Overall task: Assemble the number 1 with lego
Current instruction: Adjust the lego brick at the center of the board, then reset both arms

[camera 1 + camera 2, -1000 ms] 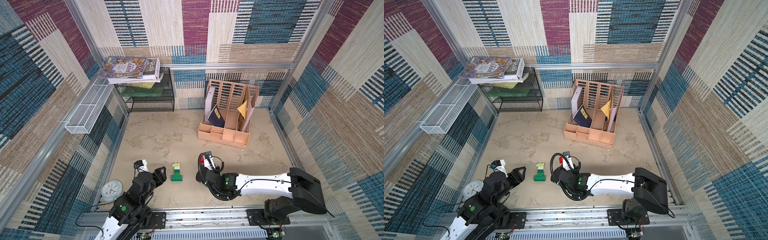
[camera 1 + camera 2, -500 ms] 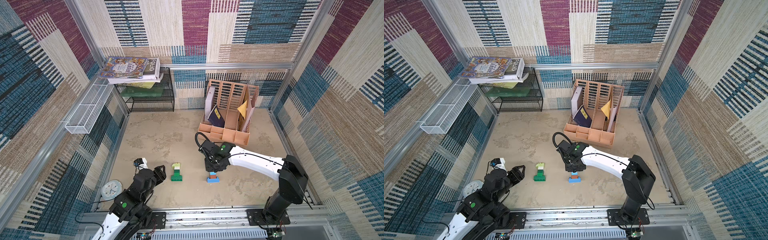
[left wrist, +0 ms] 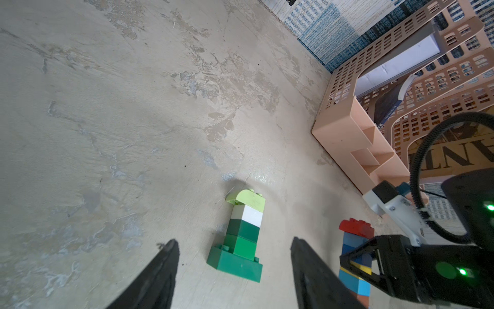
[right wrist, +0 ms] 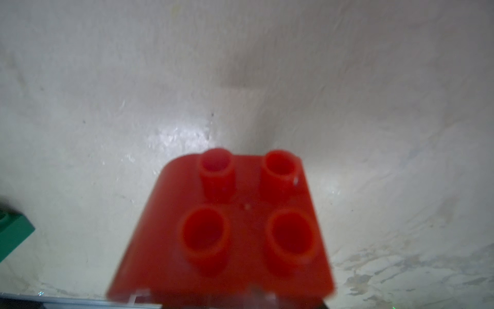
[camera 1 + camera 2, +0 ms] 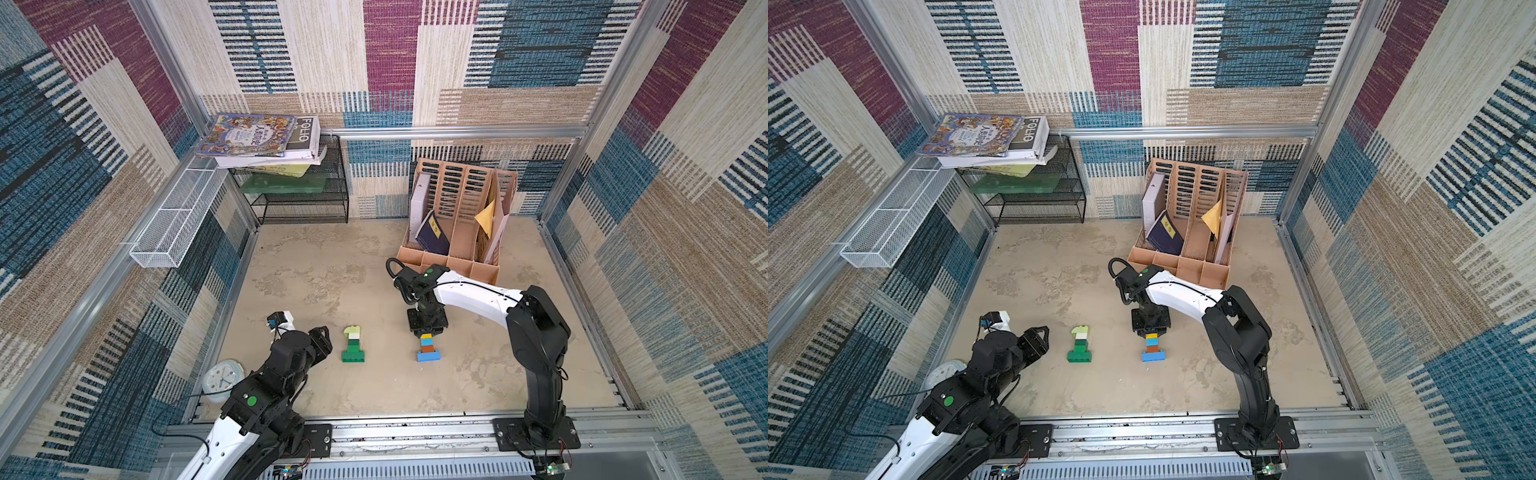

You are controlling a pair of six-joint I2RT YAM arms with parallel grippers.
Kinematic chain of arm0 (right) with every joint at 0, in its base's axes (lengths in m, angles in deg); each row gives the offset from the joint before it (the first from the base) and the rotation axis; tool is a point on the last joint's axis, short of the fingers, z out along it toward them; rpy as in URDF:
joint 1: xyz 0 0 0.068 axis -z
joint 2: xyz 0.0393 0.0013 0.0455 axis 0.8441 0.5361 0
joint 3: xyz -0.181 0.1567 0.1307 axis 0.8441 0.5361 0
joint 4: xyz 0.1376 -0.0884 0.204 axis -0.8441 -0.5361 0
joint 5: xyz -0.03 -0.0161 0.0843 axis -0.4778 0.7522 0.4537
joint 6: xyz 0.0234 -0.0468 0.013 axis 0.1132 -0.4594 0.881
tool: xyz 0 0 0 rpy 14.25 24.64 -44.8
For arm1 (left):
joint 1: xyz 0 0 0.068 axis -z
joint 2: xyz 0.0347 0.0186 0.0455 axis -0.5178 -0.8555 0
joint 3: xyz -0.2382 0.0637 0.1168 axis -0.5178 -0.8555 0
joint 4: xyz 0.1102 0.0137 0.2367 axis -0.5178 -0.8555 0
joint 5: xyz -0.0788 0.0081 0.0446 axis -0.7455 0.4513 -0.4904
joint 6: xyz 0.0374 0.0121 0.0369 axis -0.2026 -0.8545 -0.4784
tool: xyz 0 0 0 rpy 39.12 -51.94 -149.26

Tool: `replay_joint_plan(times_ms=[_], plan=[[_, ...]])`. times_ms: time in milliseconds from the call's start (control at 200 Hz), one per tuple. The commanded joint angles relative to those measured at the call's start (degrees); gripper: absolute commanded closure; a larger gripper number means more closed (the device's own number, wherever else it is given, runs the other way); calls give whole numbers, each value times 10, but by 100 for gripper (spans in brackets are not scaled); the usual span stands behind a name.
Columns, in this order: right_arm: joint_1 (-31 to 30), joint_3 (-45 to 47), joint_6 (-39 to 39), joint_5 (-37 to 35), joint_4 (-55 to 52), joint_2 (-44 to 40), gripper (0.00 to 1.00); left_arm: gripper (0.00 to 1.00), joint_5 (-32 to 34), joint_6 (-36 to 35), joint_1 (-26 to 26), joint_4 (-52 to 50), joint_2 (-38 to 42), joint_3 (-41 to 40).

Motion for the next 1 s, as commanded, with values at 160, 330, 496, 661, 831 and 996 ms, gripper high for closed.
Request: replay_joint_plan(times_ms=[160,330,496,661,831,996], plan=[[18,-10,-29,30,-13,38,84,31,25,-5,-1,-4,-10,10],[25,-13,-34,33,-12,56,70,31,28,3,-1,-8,-11,9],[26,-16,-38,35,-8,61,43,32,29,2,-2,-10,-11,9],[27,-13,-39,32,-3,45,26,32,29,2,-2,-11,-13,10],[27,16,-37,0,30,-39,20,31,35,-11,-2,4,-28,16],[37,116,-56,-72,123,-197,13,27,52,-68,-3,57,-76,27]])
